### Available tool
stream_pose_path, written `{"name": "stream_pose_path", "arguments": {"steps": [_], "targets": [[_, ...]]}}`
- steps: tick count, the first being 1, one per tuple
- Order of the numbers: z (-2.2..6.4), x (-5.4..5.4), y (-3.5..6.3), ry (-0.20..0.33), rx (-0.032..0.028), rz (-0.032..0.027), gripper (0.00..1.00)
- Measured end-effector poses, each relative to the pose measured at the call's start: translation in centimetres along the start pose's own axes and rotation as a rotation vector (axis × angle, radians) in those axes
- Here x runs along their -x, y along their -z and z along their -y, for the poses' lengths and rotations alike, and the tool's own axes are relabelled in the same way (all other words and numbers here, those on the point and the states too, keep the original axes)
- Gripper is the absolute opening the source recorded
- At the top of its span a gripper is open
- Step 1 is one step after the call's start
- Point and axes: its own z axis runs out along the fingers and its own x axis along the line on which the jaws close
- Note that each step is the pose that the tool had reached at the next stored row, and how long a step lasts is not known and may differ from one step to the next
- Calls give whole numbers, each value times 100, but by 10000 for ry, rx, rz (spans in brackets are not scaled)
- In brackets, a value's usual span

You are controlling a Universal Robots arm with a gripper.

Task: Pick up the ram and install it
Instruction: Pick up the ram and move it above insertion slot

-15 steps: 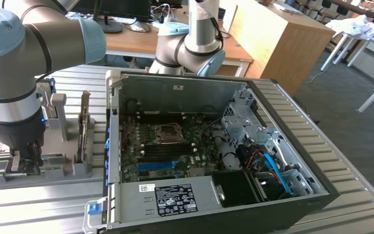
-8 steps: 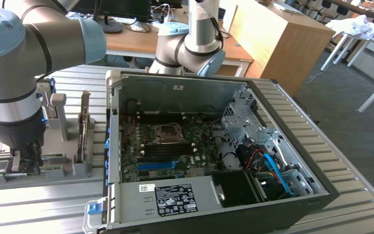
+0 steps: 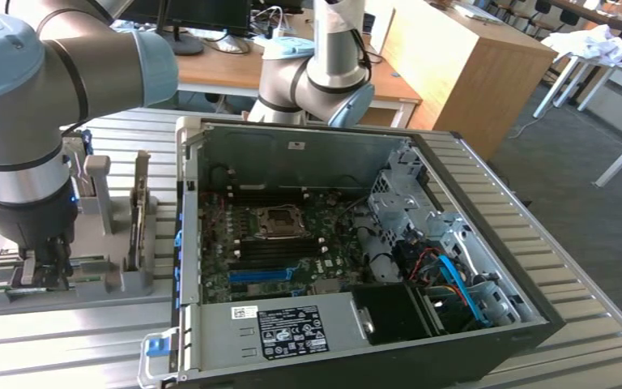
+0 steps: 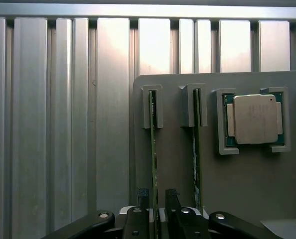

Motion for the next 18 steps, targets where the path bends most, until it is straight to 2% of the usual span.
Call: {"name": "stream_pose_path", "arguments": {"steps": [18], "targets": [[0, -7, 18, 0, -1, 1, 27]]}}
